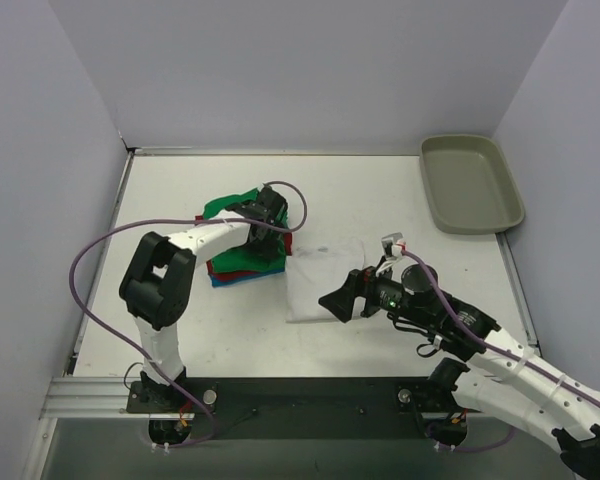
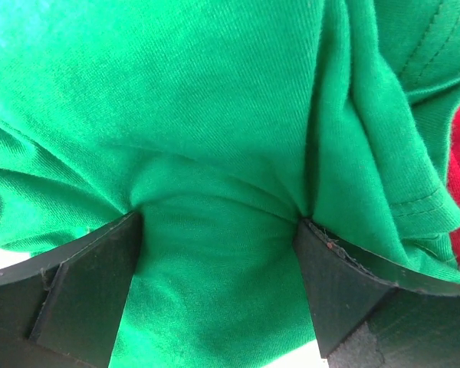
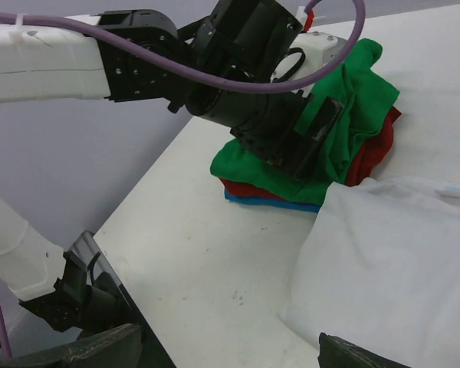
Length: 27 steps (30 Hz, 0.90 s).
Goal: Fold and stack the t-shirts
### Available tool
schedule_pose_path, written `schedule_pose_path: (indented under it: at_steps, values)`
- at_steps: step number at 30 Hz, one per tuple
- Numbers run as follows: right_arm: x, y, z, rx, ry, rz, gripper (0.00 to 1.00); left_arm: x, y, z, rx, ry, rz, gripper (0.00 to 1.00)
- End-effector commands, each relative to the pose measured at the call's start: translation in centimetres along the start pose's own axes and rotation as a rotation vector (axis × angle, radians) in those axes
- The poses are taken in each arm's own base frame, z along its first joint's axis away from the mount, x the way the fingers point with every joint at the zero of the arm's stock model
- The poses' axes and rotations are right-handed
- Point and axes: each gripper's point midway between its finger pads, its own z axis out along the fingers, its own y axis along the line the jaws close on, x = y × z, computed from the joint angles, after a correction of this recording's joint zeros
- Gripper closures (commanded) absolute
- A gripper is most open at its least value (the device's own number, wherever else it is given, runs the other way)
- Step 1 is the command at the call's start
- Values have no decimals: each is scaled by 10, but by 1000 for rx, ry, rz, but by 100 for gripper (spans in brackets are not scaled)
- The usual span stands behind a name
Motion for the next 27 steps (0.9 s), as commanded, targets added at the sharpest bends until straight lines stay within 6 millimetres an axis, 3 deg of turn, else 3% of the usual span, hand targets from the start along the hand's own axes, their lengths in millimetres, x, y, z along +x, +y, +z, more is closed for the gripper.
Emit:
schedule_pose_path:
  at_steps: [1, 4, 5, 7, 8, 13, 17, 18, 21, 22, 24, 25, 27]
  values:
    - [1, -2, -1, 13, -16, 8, 0, 73, 3, -21, -13, 194, -12, 9]
    - [0, -5, 1, 32, -19, 7, 0, 49, 20, -48, -61, 93, -95, 10]
    - [2, -8, 3, 49, -12, 5, 0, 32, 27, -67, -63, 22, -134, 10]
    - [-2, -15, 3, 94, -26, -11, 0, 17, 29, -89, -35, -50, -187, 9]
    - [1, -21, 3, 125, -12, -17, 0, 4, 31, -113, 2, -122, -226, 9]
    - [-1, -37, 0, 207, -22, -44, 0, -6, 12, -186, 250, -290, -375, 7]
    - [-2, -54, -2, 295, -28, -55, 0, 25, -37, -220, 507, -278, -424, 8]
    - [-2, -57, -2, 309, -28, -56, 0, 40, -48, -213, 537, -243, -458, 8]
    - [-4, -72, -1, 372, -37, -49, 0, 67, -83, -229, 682, -200, -504, 9]
    - [-4, -76, -1, 387, -34, -42, 0, 88, -88, -219, 692, -171, -517, 10]
    - [-6, -88, 1, 421, -26, -9, 0, 101, -106, -227, 769, -160, -575, 10]
    - [-6, -93, 2, 431, -26, 6, 0, 116, -105, -215, 755, -150, -587, 11]
    - [-8, -105, 2, 459, -27, 38, 0, 126, -115, -214, 788, -140, -598, 11]
